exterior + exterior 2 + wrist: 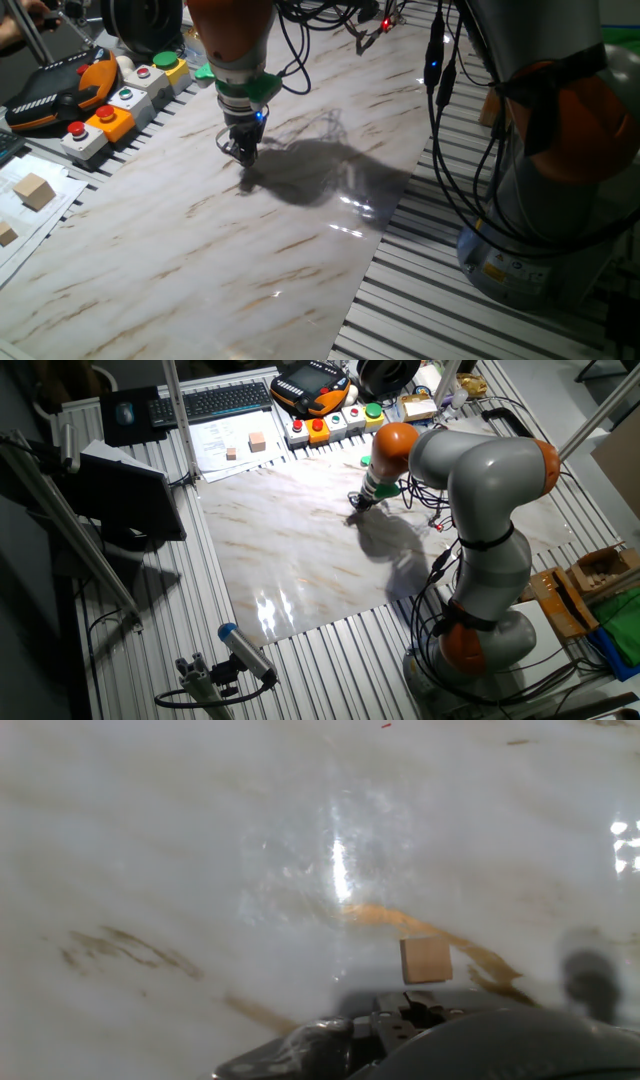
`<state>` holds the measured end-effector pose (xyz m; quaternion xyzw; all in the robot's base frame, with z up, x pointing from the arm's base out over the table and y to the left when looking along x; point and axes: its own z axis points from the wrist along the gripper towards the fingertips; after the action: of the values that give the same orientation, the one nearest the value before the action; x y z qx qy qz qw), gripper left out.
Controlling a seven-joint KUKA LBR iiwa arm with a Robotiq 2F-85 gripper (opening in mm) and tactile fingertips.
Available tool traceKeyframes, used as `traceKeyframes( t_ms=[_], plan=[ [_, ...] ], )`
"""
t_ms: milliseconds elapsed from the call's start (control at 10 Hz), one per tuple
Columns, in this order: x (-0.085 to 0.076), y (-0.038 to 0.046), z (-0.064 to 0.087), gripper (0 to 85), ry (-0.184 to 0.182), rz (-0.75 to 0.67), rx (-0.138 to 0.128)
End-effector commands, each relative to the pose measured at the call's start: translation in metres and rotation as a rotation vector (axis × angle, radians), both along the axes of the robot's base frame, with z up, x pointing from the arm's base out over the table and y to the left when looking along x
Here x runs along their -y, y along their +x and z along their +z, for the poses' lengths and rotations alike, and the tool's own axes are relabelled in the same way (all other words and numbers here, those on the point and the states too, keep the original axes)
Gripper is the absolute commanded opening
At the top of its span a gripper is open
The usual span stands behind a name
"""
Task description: Approach and touch the side of the small block
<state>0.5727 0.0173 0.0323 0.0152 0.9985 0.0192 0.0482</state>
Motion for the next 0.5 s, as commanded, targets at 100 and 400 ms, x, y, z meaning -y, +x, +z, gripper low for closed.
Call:
traceKeyframes(
  t_ms=[100, 400],
  plan=[
    [0.0011, 0.0003, -0.0008, 0.7, 0.001, 0.008, 0.0],
    [0.002, 0.0, -0.0018, 0.7, -0.002, 0.022, 0.002]
  ],
)
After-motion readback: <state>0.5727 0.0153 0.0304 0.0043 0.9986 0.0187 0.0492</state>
